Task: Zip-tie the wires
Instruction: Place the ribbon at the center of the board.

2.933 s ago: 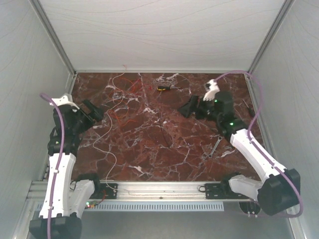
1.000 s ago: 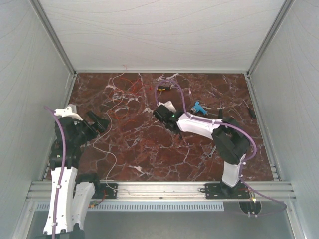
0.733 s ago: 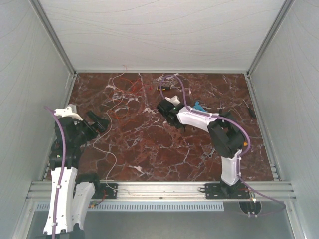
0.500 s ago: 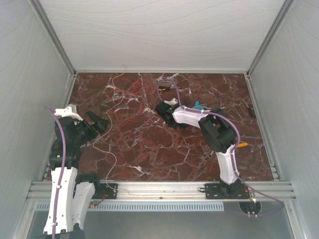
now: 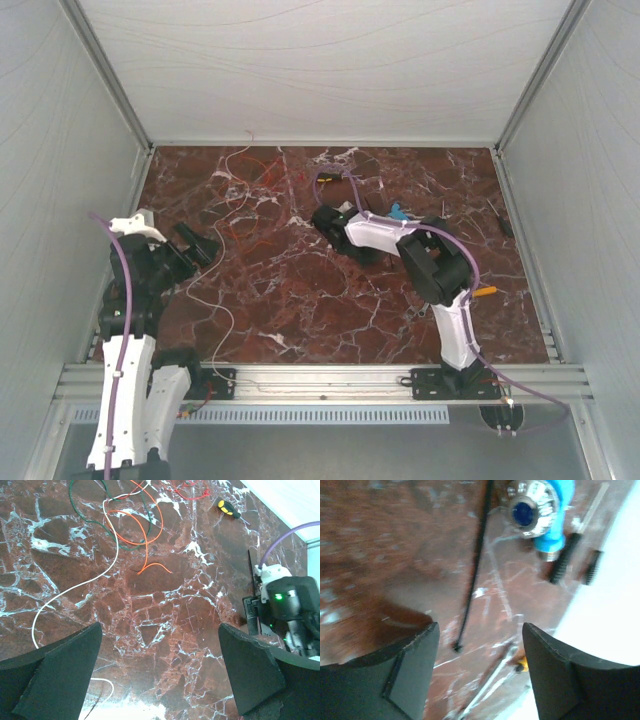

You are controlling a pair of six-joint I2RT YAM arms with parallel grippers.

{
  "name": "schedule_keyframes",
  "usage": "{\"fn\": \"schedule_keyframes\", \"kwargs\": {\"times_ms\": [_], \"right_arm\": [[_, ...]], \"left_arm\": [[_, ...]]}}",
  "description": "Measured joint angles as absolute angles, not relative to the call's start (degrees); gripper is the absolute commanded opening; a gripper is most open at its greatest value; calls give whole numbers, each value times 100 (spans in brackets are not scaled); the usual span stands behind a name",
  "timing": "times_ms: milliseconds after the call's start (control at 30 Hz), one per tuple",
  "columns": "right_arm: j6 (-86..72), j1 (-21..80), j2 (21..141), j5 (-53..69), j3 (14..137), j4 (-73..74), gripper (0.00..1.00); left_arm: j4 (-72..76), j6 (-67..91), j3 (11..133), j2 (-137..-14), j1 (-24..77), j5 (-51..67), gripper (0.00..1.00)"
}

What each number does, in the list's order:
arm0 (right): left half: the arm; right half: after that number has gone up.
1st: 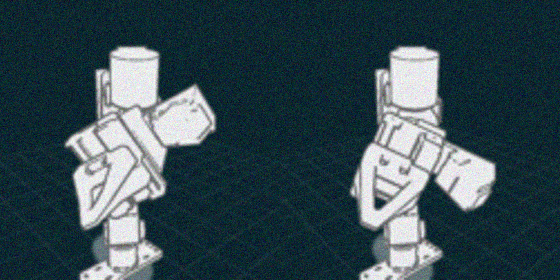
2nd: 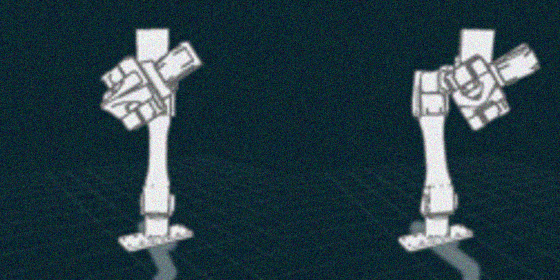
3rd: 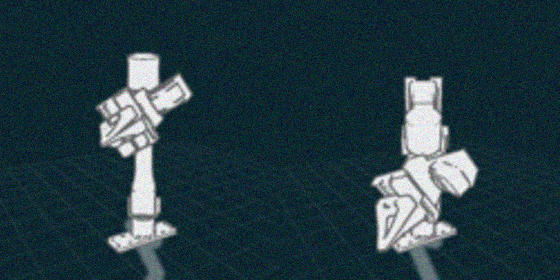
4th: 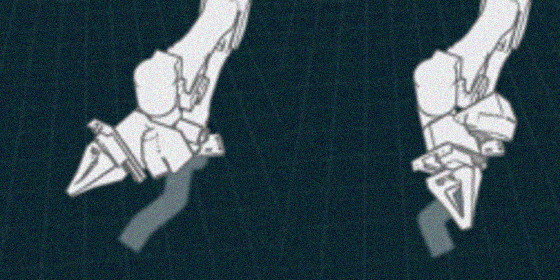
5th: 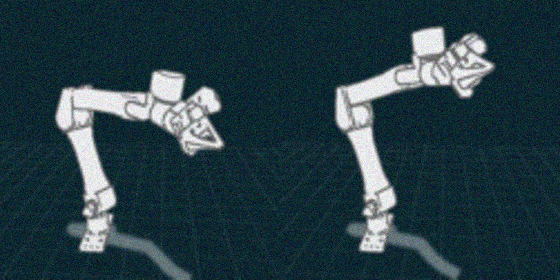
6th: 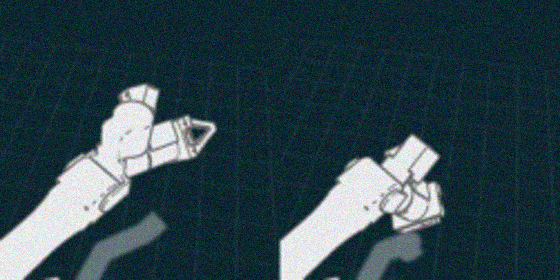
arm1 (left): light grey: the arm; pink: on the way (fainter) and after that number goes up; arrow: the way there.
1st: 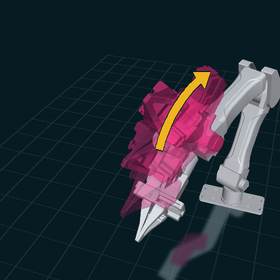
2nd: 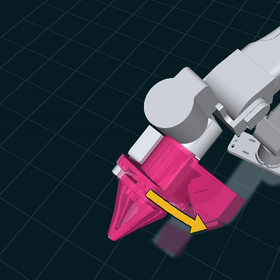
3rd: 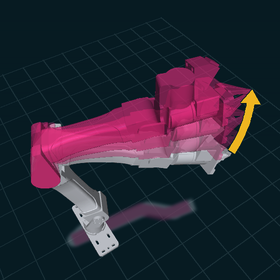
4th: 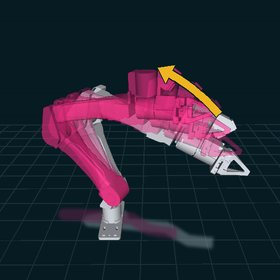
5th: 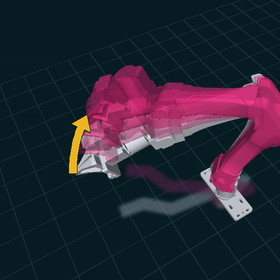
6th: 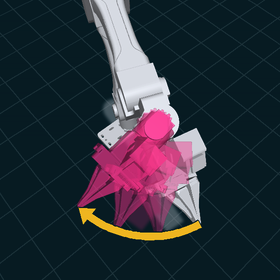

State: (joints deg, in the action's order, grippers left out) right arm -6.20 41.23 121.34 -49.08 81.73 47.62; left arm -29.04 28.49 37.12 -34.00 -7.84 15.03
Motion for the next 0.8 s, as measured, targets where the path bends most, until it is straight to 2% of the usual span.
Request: {"fn": "schedule_keyframes", "kwargs": {"times_ms": [167, 367, 500, 600, 700, 800], "right_arm": [[-685, 4176, 11544, -3588, 8193, 4748, 75], [-1046, 4248, 10405, -1793, 8138, 4359, 74], [-1739, 4462, 9389, -519, 7513, 3227, 73], [-2381, 5037, 8855, 45, 6711, 2016, 73], [-2895, 5881, 8860, 158, 6036, 727, 73], [-3140, 6626, 9349, 108, 5723, -410, 71]], "left_arm": [[-2904, 2851, 3712, -3498, -784, 1500, 100], [-2906, 2873, 3712, -3745, -784, 1400, 100], [-2912, 2873, 3712, -4010, -784, 1347, 100], [-2950, 2873, 3712, -4143, -784, 1262, 100], [-2956, 2871, 3719, -4189, -784, 1120, 100], [-2993, 2871, 3719, -4200, -784, 985, 100]]}}
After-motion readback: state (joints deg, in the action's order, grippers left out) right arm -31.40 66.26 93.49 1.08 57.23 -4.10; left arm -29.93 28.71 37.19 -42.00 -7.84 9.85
